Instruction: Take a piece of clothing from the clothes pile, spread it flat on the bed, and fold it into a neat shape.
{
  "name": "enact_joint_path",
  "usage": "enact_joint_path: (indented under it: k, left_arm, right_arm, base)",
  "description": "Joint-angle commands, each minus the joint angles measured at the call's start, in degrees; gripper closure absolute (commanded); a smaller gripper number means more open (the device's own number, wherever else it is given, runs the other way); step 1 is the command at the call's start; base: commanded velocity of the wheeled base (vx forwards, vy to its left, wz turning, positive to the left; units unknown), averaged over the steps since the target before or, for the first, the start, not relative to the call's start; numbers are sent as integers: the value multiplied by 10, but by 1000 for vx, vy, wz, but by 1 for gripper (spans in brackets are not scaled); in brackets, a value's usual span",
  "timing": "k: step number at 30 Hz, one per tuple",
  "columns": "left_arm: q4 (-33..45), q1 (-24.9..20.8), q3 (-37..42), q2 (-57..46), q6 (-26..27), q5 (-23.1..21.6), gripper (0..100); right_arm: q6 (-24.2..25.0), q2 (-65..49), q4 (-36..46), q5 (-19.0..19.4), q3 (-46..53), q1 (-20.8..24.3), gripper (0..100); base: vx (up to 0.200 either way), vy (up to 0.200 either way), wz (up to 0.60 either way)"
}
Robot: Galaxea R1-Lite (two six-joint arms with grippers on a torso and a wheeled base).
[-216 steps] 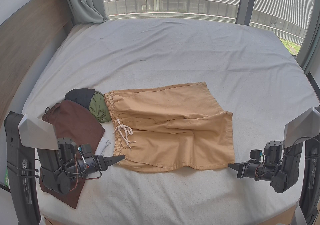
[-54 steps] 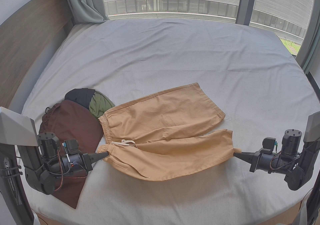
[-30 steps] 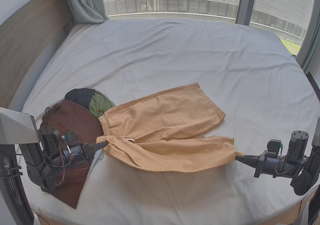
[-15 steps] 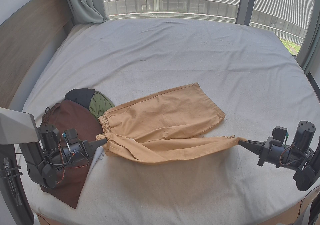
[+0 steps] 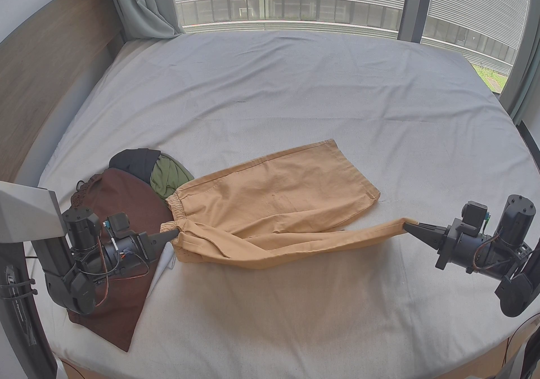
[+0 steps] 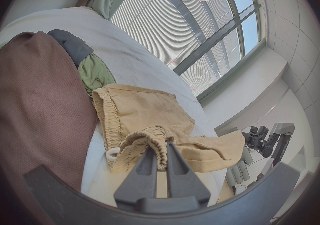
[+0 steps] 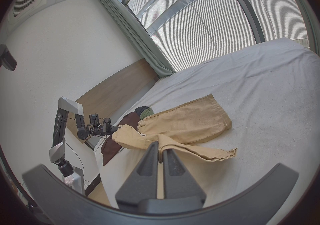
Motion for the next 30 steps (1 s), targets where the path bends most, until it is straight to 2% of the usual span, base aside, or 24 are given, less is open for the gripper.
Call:
enact_joint_path:
  k: [1, 3, 4, 7, 9, 19, 24, 30]
  left_arm:
    - [-1, 2, -7, 2, -1, 6, 100]
    - [0, 3, -8, 2, 0, 8, 100]
    - [0, 4, -10, 2, 0, 14, 100]
    - [-1, 5, -11, 1, -1, 15, 100]
    - [0, 5, -14, 0, -1, 15, 100]
    - [-1, 5, -20, -1, -2, 17, 100]
    - [0, 5, -24, -1, -5, 25, 100]
    - [-1, 6, -40, 1, -27, 38, 100]
  right_arm:
    - [0, -6, -1, -3, -15, 3, 100]
    - [0, -6, -1, -4, -17, 4, 100]
    - [1, -5, -2, -20, -29, 12, 100]
    - [4, -2, -3, -33, -44, 18, 100]
    - [23, 2, -4, -47, -62, 26, 100]
    - [36, 58, -4, -74, -128, 38, 100]
    - [39, 82, -4, -74, -154, 35, 100]
    - [73, 112, -1, -75, -211, 27, 100]
  base:
    - [0, 0, 0]
    - [0, 0, 0]
    - [0, 0, 0]
    - [0, 0, 0]
    - [0, 0, 0]
    - [0, 0, 0]
    - [0, 0, 0]
    - [0, 0, 0]
